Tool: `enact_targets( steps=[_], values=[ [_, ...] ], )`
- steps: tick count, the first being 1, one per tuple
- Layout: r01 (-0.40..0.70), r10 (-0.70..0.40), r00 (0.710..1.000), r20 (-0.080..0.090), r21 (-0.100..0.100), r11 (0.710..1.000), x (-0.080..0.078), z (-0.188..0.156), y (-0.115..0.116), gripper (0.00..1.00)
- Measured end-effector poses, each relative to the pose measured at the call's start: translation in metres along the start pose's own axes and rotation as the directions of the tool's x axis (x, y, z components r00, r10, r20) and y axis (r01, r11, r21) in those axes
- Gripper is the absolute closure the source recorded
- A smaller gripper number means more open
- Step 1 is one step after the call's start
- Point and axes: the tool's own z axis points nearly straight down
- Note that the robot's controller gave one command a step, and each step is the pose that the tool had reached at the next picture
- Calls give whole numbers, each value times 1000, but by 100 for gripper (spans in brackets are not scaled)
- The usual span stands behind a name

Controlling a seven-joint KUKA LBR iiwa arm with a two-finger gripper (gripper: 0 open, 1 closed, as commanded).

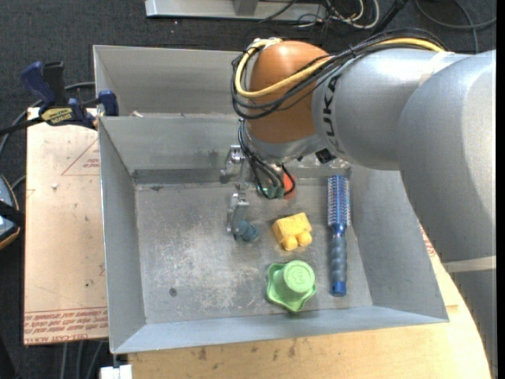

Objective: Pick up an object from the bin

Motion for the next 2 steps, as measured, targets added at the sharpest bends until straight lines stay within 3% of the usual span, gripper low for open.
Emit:
enact_targets(
  steps=[1,2],
  values=[
    [-42,42,999,6,0,999,40,54,-68,0],
    [83,-83,996,31,-3,997,72,55,-97,0]
  ],
)
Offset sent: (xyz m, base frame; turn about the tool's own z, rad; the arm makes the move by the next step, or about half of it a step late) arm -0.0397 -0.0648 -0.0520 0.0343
